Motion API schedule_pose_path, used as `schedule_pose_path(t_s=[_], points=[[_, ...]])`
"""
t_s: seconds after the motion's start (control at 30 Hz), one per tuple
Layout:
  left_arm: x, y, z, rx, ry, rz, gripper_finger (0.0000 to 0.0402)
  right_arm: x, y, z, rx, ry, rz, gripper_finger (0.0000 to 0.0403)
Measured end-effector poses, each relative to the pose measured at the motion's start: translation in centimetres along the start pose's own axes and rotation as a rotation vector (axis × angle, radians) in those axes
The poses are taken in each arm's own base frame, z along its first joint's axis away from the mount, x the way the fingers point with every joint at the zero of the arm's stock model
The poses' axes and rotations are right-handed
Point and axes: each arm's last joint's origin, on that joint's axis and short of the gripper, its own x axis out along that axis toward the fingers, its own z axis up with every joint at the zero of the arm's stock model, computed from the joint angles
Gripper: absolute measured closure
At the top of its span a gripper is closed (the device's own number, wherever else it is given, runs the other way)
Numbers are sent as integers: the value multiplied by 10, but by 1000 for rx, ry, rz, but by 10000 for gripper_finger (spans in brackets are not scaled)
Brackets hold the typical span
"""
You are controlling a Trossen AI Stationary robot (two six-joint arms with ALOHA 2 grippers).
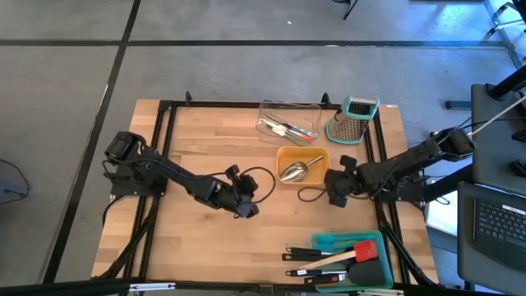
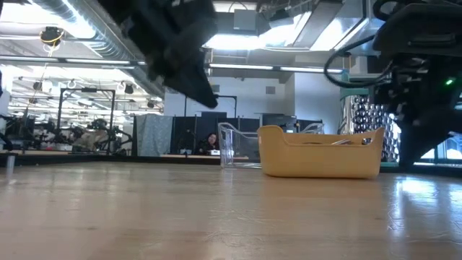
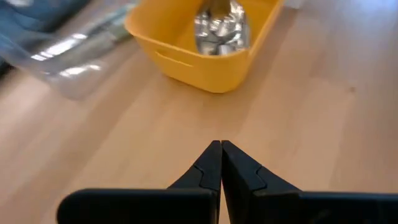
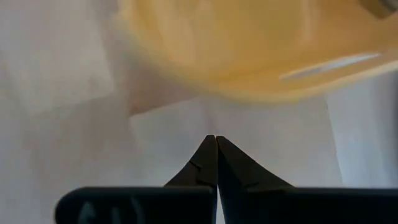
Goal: Pick & Place Kitchen Items
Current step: Adjust the yellow bin
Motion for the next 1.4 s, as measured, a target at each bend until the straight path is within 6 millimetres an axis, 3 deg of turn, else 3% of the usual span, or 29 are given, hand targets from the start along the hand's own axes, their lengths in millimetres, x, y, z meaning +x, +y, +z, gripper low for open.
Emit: schedule_pose_path(t_s=[0.27,0.47,0.83,1.4], points=[[24,19,-34,-139,-42,-185,400,10,-17,21,40,-108,106,403],[35,35,-44,-144,-31,-115,400,14,-27,37,49,-204,166,403],[57,64,-30,-149,-23,-93,400,21,-54,53,155,-291,119,403],[85,112,-6,-228,-58,-178,400,20,-58,58,191,-335,119,403]])
